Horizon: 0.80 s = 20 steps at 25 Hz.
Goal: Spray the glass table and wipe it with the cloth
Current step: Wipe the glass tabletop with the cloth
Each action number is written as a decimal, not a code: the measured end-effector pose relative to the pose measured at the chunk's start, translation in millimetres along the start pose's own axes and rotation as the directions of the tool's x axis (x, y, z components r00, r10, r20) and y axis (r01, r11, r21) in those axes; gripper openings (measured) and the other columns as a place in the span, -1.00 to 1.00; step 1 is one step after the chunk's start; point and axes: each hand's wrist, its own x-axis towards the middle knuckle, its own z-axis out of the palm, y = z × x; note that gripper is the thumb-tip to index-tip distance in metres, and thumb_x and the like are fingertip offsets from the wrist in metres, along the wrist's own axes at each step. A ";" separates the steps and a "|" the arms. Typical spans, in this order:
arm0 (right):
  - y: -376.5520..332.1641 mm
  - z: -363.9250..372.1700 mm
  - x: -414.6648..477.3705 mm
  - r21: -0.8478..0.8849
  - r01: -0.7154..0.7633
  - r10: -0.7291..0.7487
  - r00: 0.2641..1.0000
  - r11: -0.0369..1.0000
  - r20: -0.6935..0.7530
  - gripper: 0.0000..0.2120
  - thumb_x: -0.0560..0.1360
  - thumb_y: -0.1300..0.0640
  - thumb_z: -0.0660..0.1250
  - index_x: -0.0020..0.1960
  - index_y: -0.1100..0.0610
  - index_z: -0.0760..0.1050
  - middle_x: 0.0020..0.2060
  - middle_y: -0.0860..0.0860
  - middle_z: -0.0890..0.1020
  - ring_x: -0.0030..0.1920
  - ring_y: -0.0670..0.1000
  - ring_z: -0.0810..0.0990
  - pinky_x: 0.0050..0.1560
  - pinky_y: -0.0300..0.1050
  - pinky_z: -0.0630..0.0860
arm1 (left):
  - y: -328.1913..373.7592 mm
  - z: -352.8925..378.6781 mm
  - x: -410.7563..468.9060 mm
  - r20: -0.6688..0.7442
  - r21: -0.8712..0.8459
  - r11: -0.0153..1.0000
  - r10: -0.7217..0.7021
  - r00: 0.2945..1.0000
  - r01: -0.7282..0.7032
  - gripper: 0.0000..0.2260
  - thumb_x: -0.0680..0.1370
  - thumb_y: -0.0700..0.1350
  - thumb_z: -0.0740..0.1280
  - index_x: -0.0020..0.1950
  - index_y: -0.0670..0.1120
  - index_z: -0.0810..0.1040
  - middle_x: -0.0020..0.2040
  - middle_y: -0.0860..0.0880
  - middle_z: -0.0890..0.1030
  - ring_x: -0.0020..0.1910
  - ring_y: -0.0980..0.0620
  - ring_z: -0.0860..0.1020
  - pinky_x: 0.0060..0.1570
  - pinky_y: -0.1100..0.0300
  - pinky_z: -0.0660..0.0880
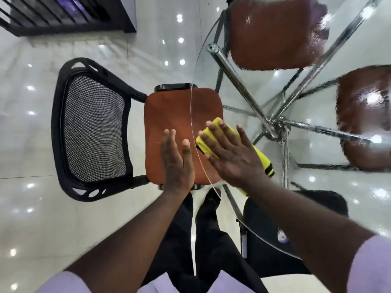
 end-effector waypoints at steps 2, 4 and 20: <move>-13.2 3.7 -13.9 0.029 -0.116 0.115 0.993 0.993 0.026 -0.37 0.77 -0.21 0.04 0.77 -0.13 -0.09 0.77 -0.05 -0.10 0.76 0.04 -0.17 0.73 0.21 -0.11 | 3.8 2.2 -0.1 0.012 0.011 1.000 0.014 1.000 -0.014 -0.34 0.68 0.33 -0.04 0.68 -0.01 0.15 0.70 -0.03 0.09 0.67 0.10 0.02 0.64 0.10 0.00; 0.5 -0.2 -9.9 -0.019 0.153 -0.152 0.987 0.988 0.058 -0.37 0.77 -0.22 0.01 0.77 -0.12 -0.12 0.77 -0.04 -0.11 0.76 0.06 -0.17 0.73 0.22 -0.12 | 6.4 6.1 2.4 -0.011 0.033 0.998 0.053 0.999 -0.052 -0.29 0.65 0.38 -0.10 0.68 -0.03 0.15 0.70 -0.06 0.12 0.66 0.14 0.02 0.58 0.32 -0.13; 29.6 -24.7 146.2 0.042 0.128 -0.127 0.992 0.991 -0.014 -0.39 0.74 -0.23 -0.03 0.76 -0.16 -0.02 0.76 -0.08 0.00 0.76 0.05 -0.06 0.71 0.29 0.01 | 26.0 40.5 47.1 -0.137 0.013 0.999 0.048 0.989 -0.046 -0.39 0.72 0.20 -0.02 0.69 -0.09 0.08 0.71 -0.07 0.04 0.69 0.05 -0.02 0.63 0.18 -0.10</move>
